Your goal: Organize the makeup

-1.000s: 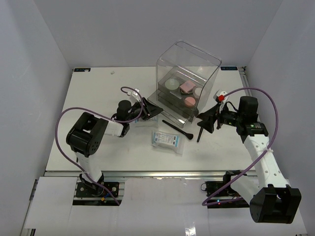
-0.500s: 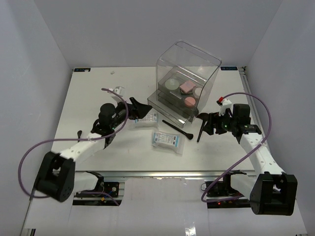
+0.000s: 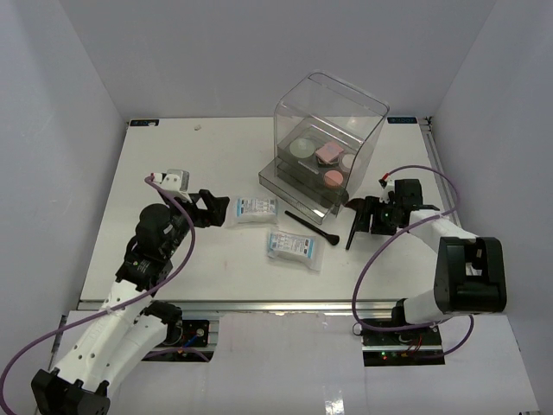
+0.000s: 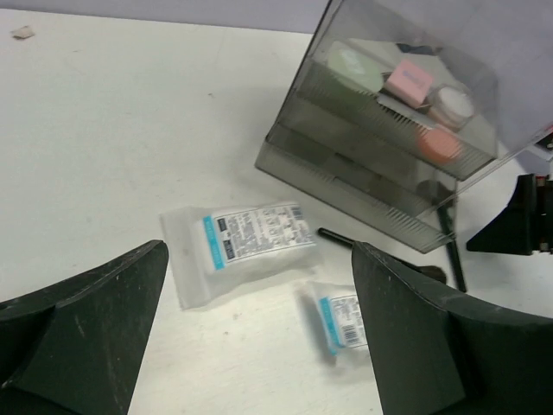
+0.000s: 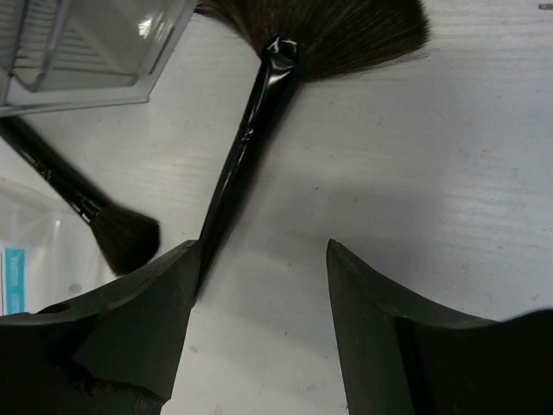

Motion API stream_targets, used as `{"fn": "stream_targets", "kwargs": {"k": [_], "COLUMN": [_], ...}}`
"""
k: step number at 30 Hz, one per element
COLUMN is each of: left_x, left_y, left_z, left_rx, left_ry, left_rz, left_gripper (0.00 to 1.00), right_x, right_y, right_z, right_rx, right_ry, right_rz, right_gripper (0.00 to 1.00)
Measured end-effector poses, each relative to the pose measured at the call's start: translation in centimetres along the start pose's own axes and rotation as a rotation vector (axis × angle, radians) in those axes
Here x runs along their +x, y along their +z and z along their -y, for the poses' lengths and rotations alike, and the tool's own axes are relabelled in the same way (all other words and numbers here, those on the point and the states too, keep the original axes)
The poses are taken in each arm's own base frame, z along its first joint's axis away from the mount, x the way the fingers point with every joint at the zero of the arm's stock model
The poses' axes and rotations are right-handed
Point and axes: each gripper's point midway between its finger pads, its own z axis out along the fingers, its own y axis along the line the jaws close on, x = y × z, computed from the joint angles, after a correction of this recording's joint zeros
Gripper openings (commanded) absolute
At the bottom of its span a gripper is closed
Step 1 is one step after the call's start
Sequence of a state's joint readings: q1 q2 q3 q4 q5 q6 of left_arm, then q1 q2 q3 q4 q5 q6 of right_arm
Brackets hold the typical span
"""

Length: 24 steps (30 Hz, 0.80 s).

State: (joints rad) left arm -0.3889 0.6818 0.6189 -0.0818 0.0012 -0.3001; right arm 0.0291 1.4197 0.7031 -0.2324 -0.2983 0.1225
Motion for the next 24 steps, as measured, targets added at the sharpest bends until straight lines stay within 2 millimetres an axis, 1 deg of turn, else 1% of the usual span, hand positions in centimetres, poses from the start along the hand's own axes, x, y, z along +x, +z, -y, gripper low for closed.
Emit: {"fn": "stream_targets", "kwargs": {"k": [3,5,8,11,16,18,22,24], "left_x": [0.8,0.7,0.6,0.8,1.0,1.0,0.8,0.8], "left_y": [-1.0,-1.4,-1.6,-1.7,-1.9,-2.1,-2.2,-2.3], "left_z": [-1.0,-1.3,-1.5,-1.7,-1.9,-2.0,-2.1,-2.2], "left_rx": [-0.039,-0.052,-0.063,-0.071,-0.081,-0.085,-0.091,-0.093], "left_ry": [0.03,0.041,0.052,0.058,0.058,0.058,0.058,0.058], "left_rz": [-0.015,-0.009,-0.003,-0.012,-0.009,-0.005,0.004,0.005], "left_gripper": [0.98,0.98,0.98,0.98,0.98,0.98,0.98,0.98], "right_x": [-0.2,-1.1,-2.0,-2.1,-2.2,-2.4,-2.5,-2.6], "right_y": [1.1,1.5,2.0,2.5,3.0,3.1,3.3,3.4], "right_z": [0.3,0.0,-0.4,-0.6,-0.1,0.0,0.2,0.5], "right_rx": [0.022,0.029,0.035,0.048,0.085,0.101,0.133,0.156], "right_ry": [0.029,0.026,0.018,0.015,0.026,0.026,0.015,0.006], "right_rz": [-0.022,-0.004,0.017,0.018,0.019,0.021,0.027,0.031], "right_gripper": [0.64,0.64,0.64,0.61,0.52,0.5,0.39,0.36]}}
